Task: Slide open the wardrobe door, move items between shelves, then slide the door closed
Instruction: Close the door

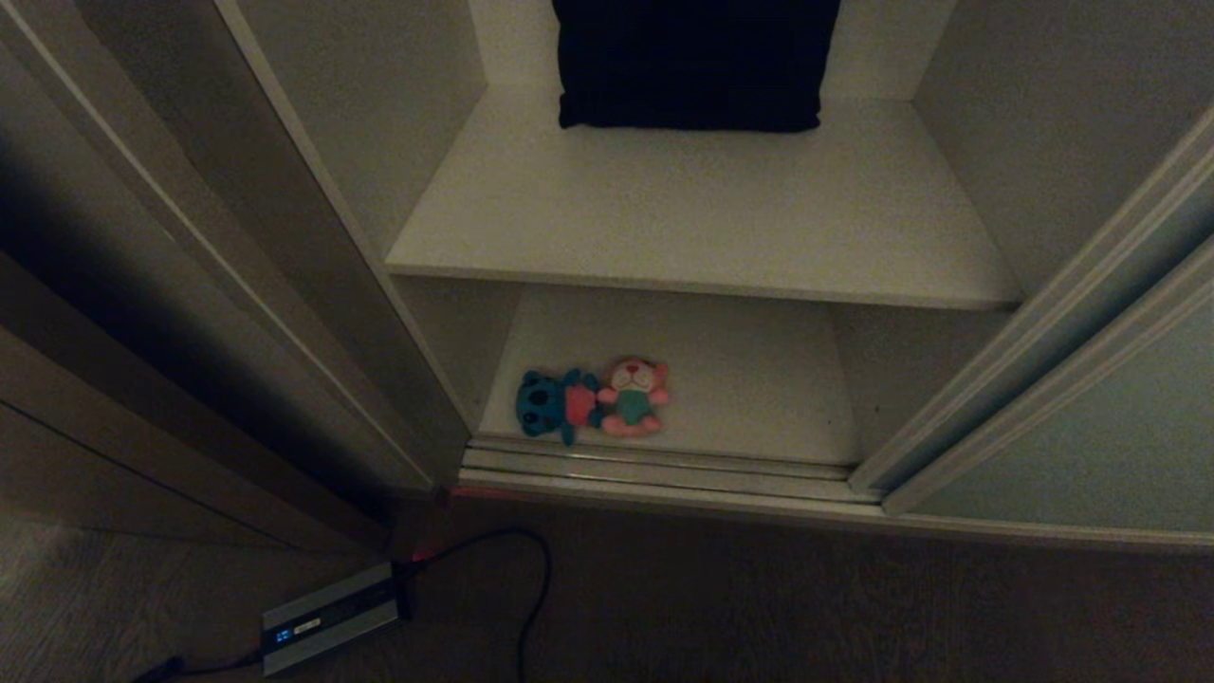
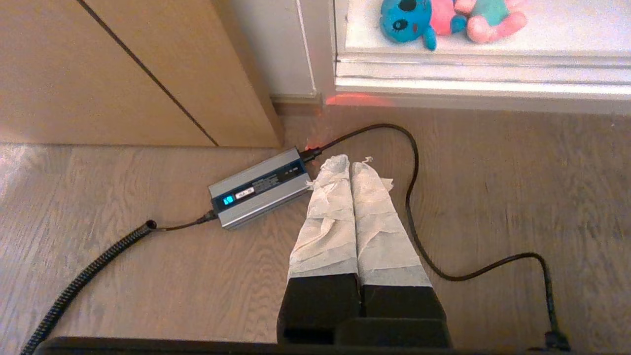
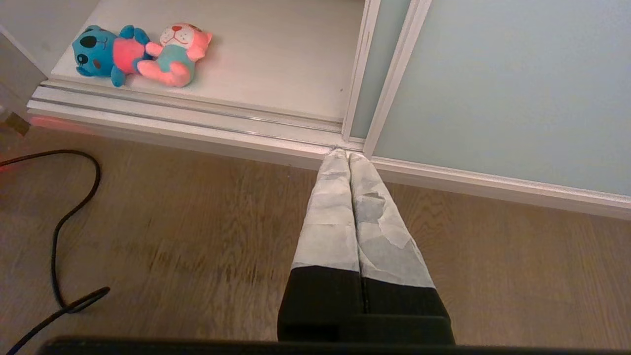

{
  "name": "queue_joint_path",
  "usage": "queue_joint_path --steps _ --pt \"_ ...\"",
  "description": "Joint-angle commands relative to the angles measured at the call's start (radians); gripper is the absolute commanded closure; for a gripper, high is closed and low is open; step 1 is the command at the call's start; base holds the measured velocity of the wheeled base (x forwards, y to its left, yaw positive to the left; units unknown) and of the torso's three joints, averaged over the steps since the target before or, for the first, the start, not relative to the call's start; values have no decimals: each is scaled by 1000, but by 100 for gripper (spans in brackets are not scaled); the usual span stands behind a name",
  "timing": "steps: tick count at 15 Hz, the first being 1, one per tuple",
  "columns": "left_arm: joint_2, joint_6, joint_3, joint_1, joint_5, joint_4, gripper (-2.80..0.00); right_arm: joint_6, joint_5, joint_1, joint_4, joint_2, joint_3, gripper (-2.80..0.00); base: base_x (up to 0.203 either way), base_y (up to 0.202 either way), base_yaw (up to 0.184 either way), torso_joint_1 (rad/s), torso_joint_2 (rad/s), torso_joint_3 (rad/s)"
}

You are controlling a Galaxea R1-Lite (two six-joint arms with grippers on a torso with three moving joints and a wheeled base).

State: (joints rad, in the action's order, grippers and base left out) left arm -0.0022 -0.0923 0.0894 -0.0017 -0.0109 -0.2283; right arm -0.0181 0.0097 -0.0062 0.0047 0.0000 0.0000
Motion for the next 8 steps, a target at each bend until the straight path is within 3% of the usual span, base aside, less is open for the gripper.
queue_joint_path --steps 1,8 --pt "2 12 1 0 2 0 0 0 0 0 0 2 4 0 0 0 0 12 2 131" --pt "3 28 -5 0 6 19 0 -3 1 0 -1 2 3 0 0 0 0 2 1 22"
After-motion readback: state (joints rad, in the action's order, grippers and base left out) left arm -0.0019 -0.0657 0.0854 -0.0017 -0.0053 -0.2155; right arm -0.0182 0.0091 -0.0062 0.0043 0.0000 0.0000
